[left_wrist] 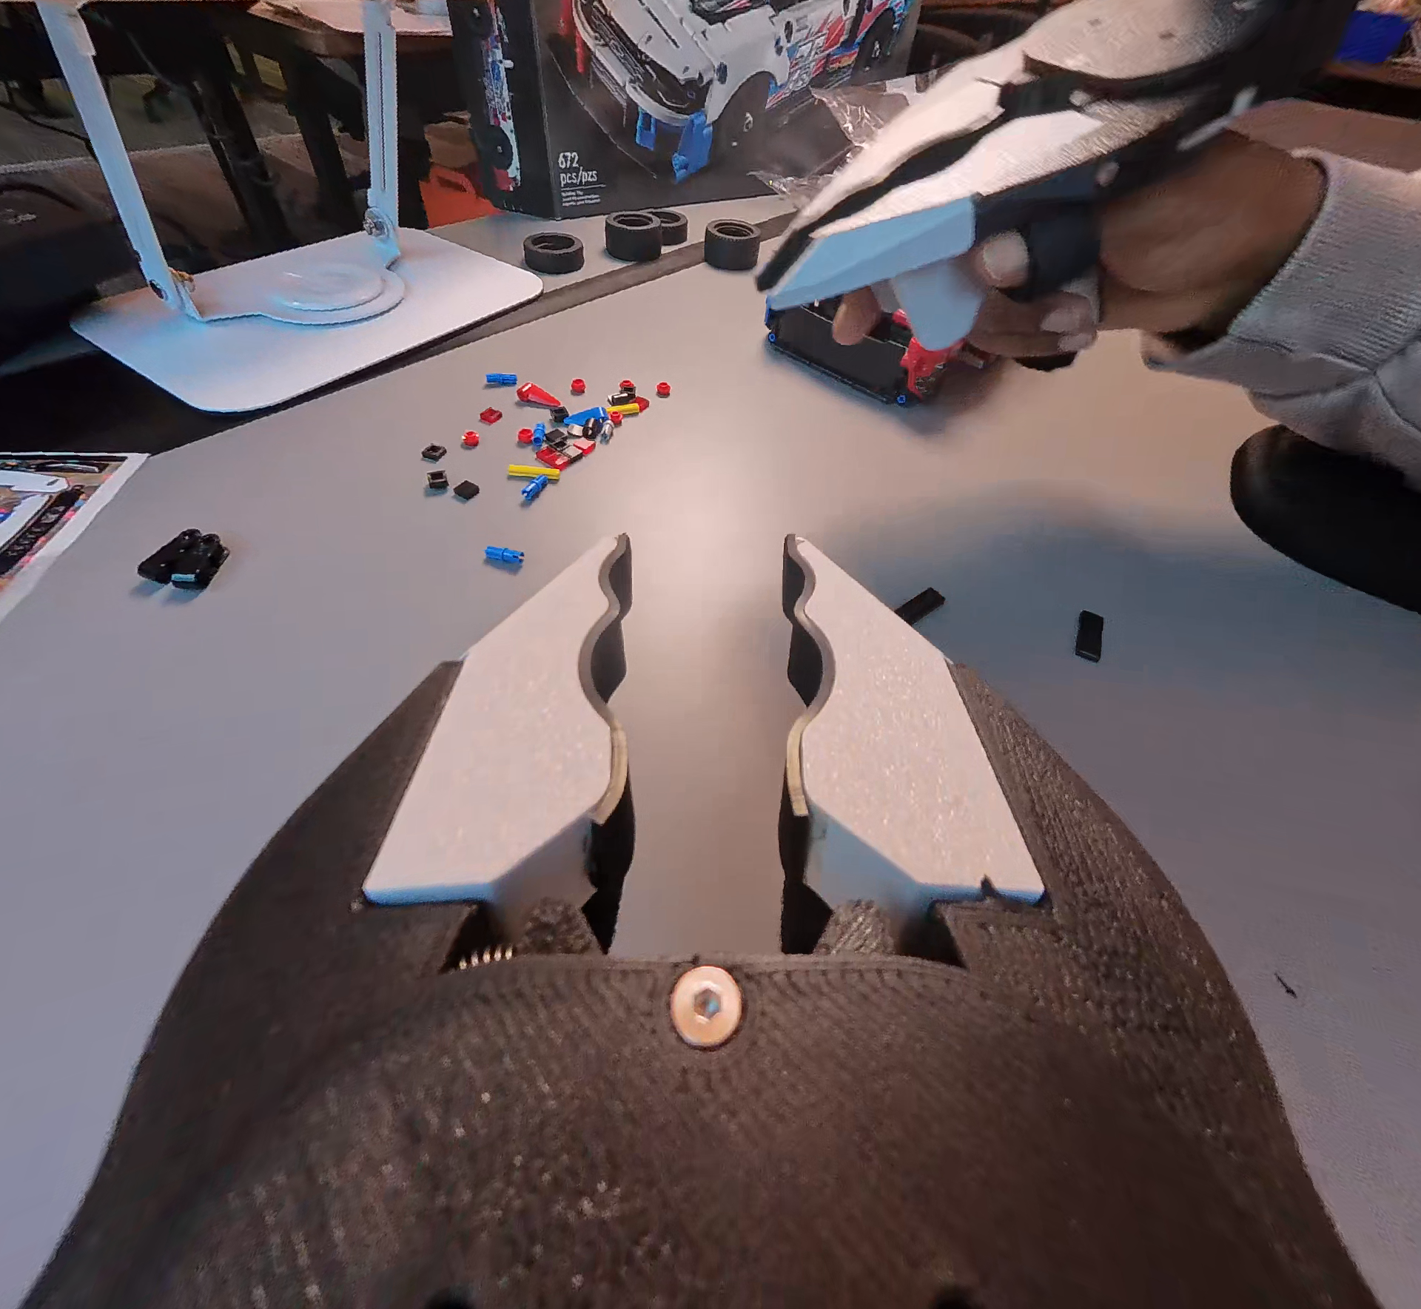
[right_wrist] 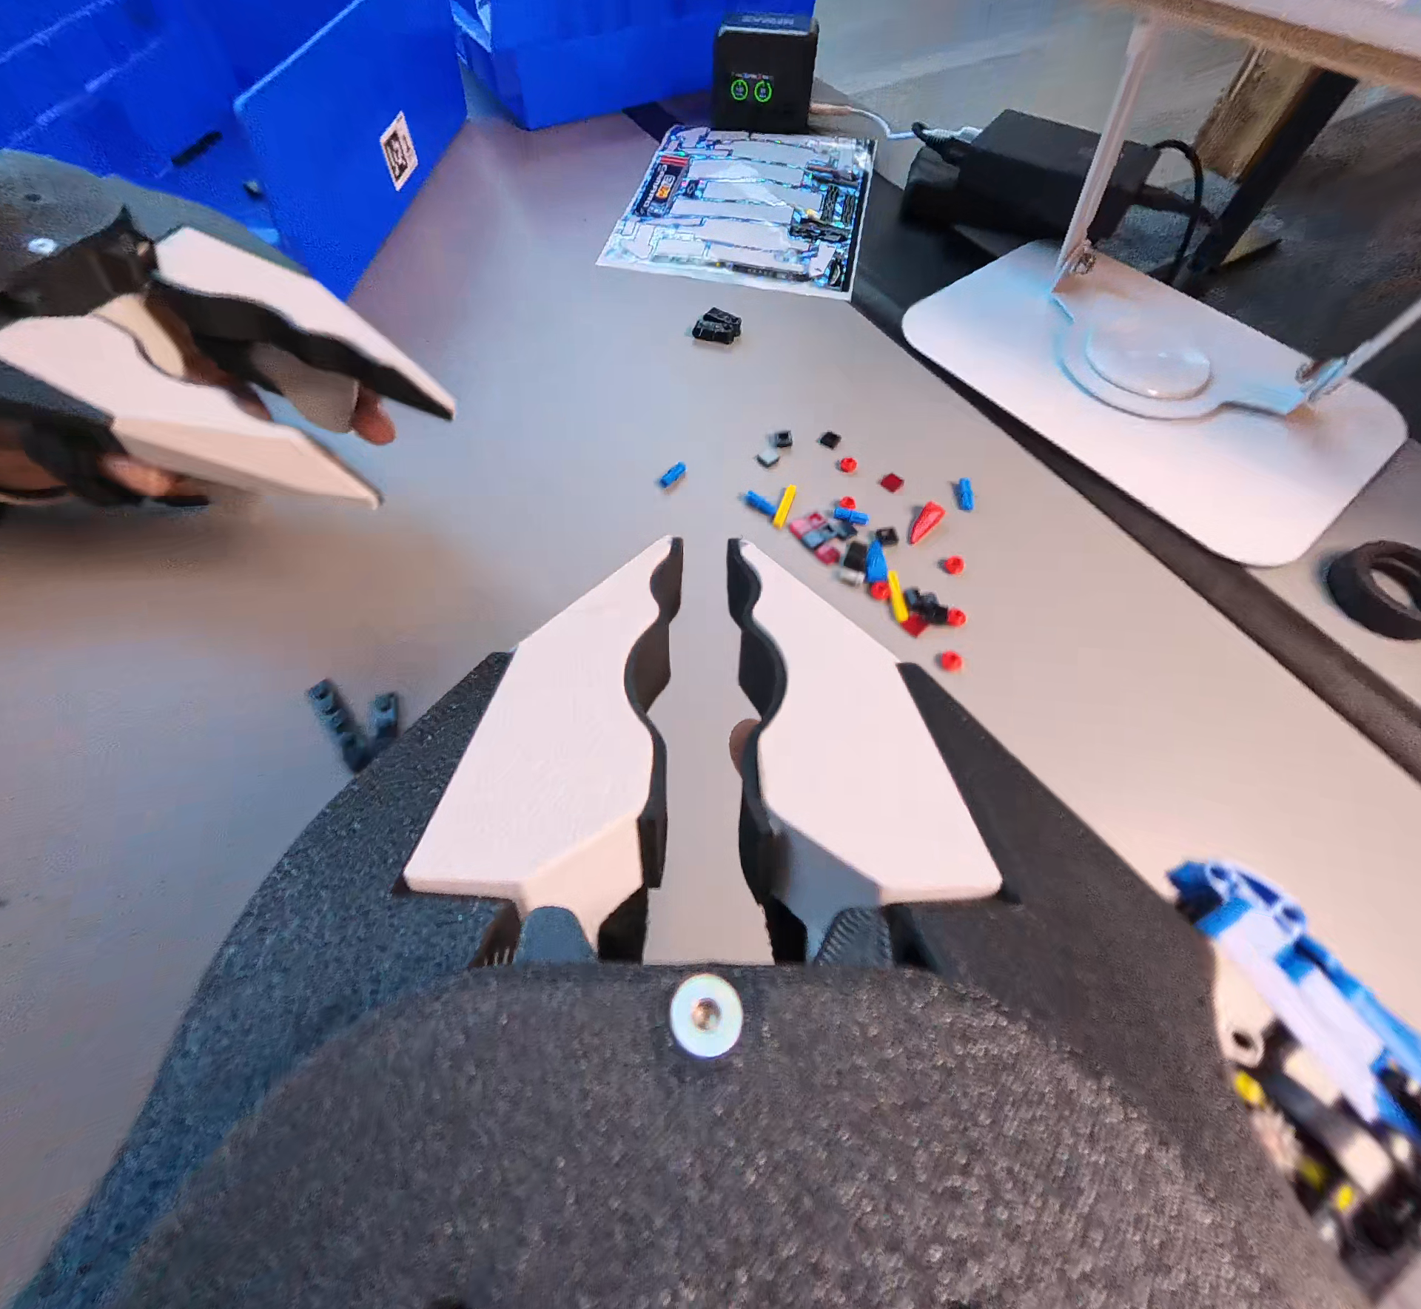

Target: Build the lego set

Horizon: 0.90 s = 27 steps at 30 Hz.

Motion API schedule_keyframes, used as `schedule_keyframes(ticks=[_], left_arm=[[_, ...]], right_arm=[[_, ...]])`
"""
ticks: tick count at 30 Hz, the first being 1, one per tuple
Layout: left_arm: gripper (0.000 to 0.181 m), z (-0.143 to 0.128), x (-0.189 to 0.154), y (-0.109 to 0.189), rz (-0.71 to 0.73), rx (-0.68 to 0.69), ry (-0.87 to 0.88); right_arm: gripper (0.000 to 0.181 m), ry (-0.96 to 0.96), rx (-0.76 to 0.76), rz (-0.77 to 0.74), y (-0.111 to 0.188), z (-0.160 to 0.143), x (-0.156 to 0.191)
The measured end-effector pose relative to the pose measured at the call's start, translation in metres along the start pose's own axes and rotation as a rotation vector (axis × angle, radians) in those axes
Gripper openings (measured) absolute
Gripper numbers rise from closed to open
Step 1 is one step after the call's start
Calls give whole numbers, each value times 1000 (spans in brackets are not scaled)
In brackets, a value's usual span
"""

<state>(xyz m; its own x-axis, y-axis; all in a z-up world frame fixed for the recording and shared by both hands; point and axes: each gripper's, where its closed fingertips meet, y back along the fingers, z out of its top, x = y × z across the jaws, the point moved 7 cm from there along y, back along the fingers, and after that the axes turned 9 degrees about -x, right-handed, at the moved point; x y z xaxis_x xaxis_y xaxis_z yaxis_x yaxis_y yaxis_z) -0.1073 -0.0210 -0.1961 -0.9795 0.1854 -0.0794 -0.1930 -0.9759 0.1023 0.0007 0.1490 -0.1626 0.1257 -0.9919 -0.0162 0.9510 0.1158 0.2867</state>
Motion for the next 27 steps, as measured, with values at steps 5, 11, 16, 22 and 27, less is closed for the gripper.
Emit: schedule_keyframes(ticks=[5,11,16,22,27], left_arm=[[35,-4,-5,-1,-4,27,-85],[34,-7,-11,-2,-31,49,-124],[33,-10,-12,-3,-55,61,-149],[33,-9,-9,-1,-77,50,-111],[32,-9,-7,-1,-85,49,-81]], right_arm=[[1,89,69,73,-67,15,-31],[5,144,342,200,-135,-1,-56],[11,145,548,213,-165,-16,-49],[0,133,613,201,-174,-14,-48],[0,159,616,198,-173,-12,-49]])
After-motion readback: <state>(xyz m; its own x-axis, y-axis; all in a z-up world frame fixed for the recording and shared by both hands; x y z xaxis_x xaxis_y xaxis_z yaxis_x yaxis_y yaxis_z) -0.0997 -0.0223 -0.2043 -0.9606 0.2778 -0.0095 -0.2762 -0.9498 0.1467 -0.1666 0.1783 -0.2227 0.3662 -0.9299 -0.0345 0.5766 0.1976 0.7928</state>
